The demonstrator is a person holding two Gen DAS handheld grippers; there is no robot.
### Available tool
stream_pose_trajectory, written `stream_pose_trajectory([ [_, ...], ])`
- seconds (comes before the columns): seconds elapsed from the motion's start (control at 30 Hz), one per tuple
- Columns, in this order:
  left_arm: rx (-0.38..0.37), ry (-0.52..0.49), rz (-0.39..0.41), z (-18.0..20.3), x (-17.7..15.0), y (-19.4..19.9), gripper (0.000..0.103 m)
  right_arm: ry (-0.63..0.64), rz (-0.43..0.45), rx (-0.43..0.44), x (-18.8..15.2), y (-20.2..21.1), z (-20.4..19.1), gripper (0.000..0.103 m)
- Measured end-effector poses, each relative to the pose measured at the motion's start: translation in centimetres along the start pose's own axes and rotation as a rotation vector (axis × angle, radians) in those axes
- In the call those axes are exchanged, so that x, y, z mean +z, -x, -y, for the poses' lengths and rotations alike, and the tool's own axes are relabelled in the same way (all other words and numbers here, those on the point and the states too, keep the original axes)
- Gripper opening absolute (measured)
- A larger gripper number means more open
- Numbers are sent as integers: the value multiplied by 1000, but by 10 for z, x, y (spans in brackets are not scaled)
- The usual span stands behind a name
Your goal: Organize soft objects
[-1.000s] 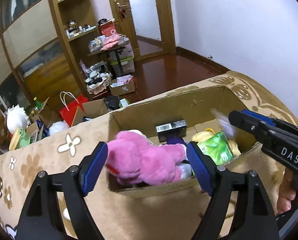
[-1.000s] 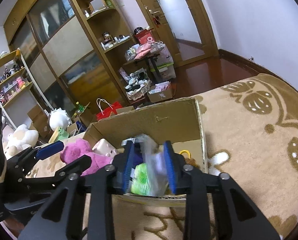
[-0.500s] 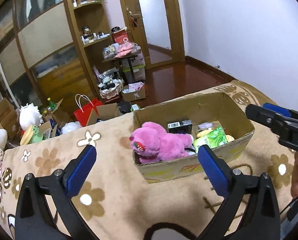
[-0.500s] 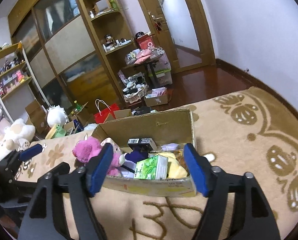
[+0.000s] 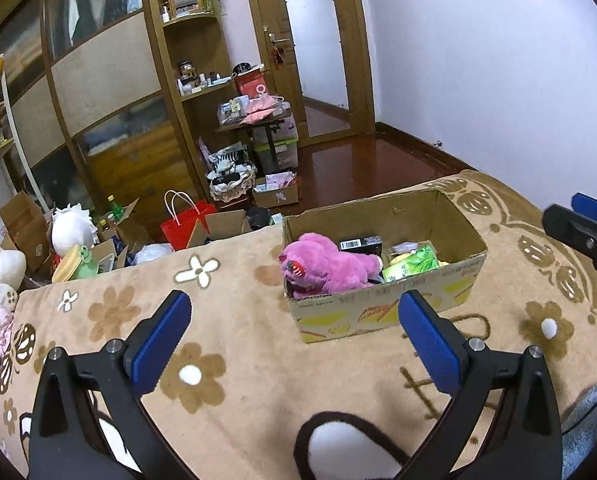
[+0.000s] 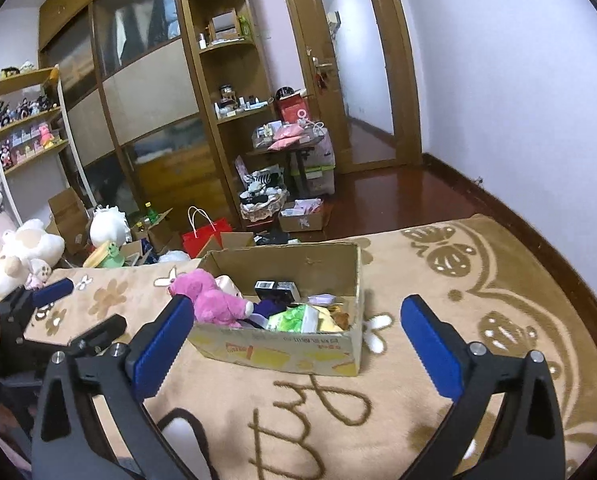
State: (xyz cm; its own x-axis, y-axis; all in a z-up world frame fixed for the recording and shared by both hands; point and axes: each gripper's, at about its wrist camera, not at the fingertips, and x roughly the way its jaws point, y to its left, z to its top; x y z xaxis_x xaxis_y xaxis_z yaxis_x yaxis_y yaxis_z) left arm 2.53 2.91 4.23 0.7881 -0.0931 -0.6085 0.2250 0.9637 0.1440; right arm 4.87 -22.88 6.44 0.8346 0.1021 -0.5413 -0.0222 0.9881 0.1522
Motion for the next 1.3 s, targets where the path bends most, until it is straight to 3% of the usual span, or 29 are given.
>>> stream_pose_trajectory([
  [0.53, 21, 42, 51, -3, -15, 18, 102, -11, 50, -25, -18, 25, 8, 103],
  [1.3, -1, 58, -22, -4, -19, -12, 102, 14, 26, -45, -34, -2, 13, 103],
])
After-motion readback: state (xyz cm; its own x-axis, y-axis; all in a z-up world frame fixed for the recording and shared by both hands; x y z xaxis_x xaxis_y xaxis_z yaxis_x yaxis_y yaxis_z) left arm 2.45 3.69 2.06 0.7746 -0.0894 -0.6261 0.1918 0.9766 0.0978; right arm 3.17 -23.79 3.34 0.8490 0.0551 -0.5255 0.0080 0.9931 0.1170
